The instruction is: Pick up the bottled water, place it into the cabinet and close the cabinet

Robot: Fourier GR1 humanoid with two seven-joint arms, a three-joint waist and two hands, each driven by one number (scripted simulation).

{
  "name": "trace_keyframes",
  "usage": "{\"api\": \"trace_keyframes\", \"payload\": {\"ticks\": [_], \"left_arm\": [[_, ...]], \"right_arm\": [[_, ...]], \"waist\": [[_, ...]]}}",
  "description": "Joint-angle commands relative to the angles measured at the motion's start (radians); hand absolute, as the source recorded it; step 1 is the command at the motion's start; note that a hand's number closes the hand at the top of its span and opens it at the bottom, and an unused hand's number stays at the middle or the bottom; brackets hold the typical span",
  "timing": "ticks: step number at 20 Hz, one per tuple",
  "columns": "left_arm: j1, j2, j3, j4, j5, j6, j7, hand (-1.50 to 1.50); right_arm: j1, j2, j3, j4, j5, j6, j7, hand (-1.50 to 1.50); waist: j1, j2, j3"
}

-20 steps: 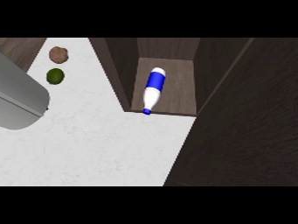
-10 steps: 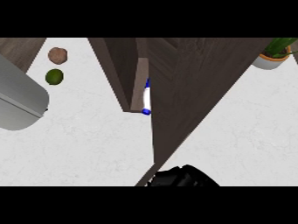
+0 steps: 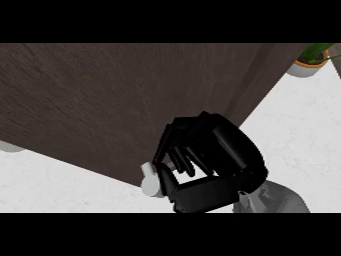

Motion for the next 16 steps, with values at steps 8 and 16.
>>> {"api": "trace_keyframes", "payload": {"ticks": [8, 16], "left_arm": [[0.144, -0.032, 0.174, -0.004, 0.124, -0.186, -0.013, -1.5], [0.151, -0.088, 0.237, 0.011, 0.135, -0.264, 0.031, -1.5]], "right_arm": [[-0.347, -0.036, -0.279, 0.441, -0.118, 0.157, -0.045, 1.5], [-0.445, -0.037, -0.289, 0.63, -0.095, 0.266, -0.115, 1.5]], "waist": [[-0.002, 0.0, 0.001], [-0.005, -0.001, 0.001]]}}
